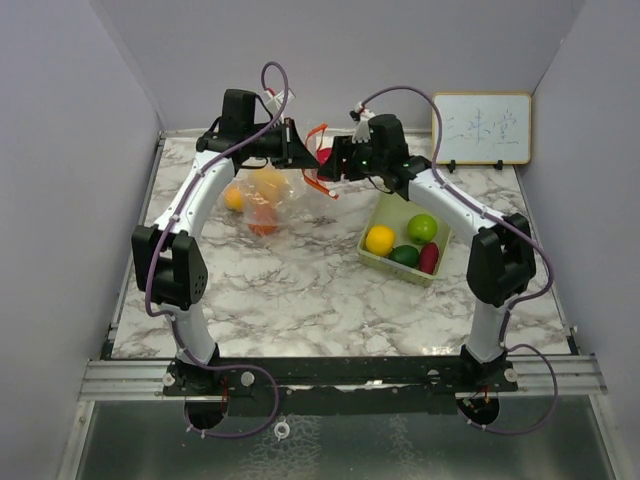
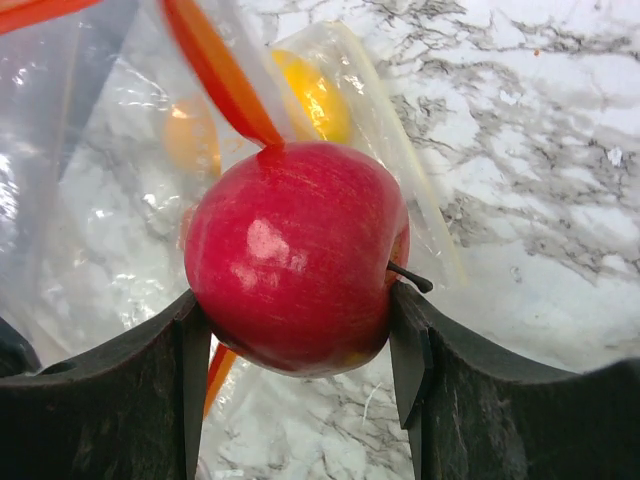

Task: Place the food in the zip-top bag and seal the zipper
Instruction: Place the fake fruit in the zipper food storage bag.

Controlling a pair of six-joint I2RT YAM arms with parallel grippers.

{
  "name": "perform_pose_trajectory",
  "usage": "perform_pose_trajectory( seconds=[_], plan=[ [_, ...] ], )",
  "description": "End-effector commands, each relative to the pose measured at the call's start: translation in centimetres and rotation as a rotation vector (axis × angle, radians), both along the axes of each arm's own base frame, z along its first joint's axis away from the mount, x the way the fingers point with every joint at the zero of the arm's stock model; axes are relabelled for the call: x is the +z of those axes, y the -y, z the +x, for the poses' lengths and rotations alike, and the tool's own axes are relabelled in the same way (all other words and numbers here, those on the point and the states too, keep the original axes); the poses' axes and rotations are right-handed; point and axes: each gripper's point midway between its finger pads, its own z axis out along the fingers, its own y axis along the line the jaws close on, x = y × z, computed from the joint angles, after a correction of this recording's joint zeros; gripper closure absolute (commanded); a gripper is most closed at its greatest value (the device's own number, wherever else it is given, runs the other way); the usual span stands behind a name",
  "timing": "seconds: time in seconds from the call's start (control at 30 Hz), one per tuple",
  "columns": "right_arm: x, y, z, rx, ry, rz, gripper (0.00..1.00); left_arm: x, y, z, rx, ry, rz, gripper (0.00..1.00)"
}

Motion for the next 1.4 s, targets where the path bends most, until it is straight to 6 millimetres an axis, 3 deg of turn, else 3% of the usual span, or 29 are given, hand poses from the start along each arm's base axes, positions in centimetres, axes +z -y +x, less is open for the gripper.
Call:
perform_pose_trajectory(
  seconds=[0.0, 0.13, 0.33, 0.63, 0.83, 0.9, 0.97, 1.03, 1.1, 1.2, 1.37],
  plan=[
    [2.1, -2.9, -0.4, 0.036, 0.13, -0.187, 0.76, 1.0, 0.8, -0.2, -0.04, 0.013, -0.05, 1.0],
    [3.5, -5.1, -1.9, 0.084, 0.177, -0.203, 0.67, 0.6, 1.2, 0.3, -0.05, 0.006, -0.062, 1.0],
    [6.0, -6.0, -6.4, 0.246, 0.248, -0.077, 0.67, 1.1, 1.4, 0.7, -0.066, 0.021, -0.108, 1.0],
    [10.7, -7.8, -12.7, 0.576, 0.317, 0.085, 0.65, 1.9, 0.2, 2.5, -0.067, 0.026, -0.244, 1.0],
    [9.4, -8.7, -15.1, 0.708, 0.283, 0.06, 0.65, 4.6, 0.5, 1.8, -0.112, 0.033, -0.452, 1.0],
    [8.3, -8.6, -15.0, 0.685, 0.275, -0.002, 0.64, 4.9, 0.5, 1.8, -0.113, 0.022, -0.483, 1.0],
    [6.2, -7.6, -13.3, 0.575, 0.248, -0.121, 0.63, 4.9, 0.5, 1.9, -0.113, 0.017, -0.482, 1.0],
    [4.4, -6.0, -11.3, 0.462, 0.227, -0.238, 0.52, 5.1, 0.4, 1.6, -0.118, 0.029, -0.476, 1.0],
    [3.9, -4.8, -10.1, 0.382, 0.231, -0.306, 0.35, 5.3, 0.4, 1.5, -0.118, 0.032, -0.471, 1.0],
    [4.8, -3.7, -9.3, 0.323, 0.27, -0.347, 0.04, 5.2, 0.4, 1.3, -0.114, 0.024, -0.47, 1.0],
    [8.1, -2.6, -9.0, 0.238, 0.33, -0.315, 0.0, 4.1, 0.4, 1.0, -0.112, -0.01, -0.465, 1.0]
  ],
)
